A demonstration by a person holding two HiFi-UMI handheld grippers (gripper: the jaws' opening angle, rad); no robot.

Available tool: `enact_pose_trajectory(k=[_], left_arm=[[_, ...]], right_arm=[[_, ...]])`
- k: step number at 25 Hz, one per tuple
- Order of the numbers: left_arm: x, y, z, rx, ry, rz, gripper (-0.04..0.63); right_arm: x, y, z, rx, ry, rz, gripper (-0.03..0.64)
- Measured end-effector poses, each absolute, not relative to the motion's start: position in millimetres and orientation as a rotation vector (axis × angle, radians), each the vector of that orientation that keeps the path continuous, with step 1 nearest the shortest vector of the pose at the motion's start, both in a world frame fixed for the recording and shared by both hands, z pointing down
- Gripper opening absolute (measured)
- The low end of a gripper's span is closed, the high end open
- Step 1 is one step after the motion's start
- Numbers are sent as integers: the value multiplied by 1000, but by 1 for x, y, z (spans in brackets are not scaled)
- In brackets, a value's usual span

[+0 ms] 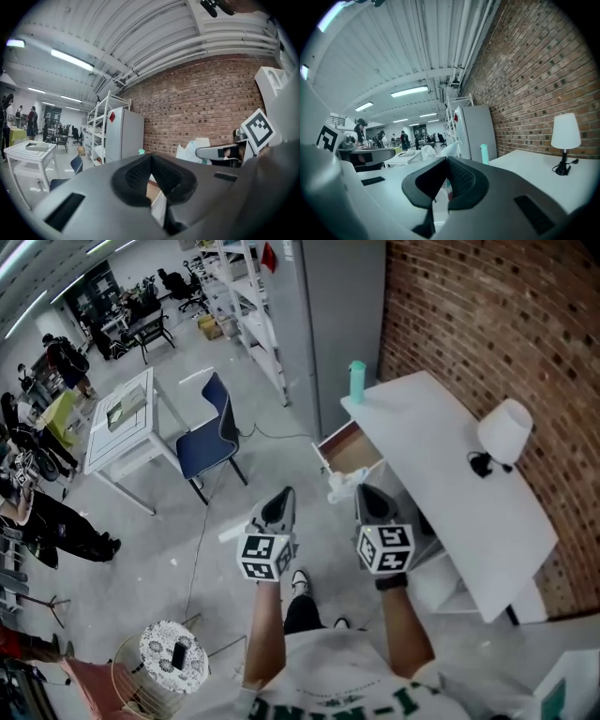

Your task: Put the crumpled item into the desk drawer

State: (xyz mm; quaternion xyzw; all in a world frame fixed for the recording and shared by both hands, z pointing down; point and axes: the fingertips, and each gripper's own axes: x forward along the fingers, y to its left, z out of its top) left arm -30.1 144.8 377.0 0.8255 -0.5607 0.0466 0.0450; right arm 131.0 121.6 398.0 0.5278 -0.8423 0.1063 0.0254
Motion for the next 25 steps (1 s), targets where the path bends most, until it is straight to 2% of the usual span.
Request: enact_pose_trajectory(k=[7, 13, 25], left_arm=[[-45, 64, 383, 2579, -1633, 117, -5], [-91, -10, 361, 2609, -1641, 89, -5], [-113, -104, 394, 2714, -1408, 149, -5]], right_arm=[[108, 54, 395, 1686, -2561, 287, 6], [84, -8, 380, 1760, -2528, 273, 6], [58, -82, 419, 1918, -2355, 333, 6]])
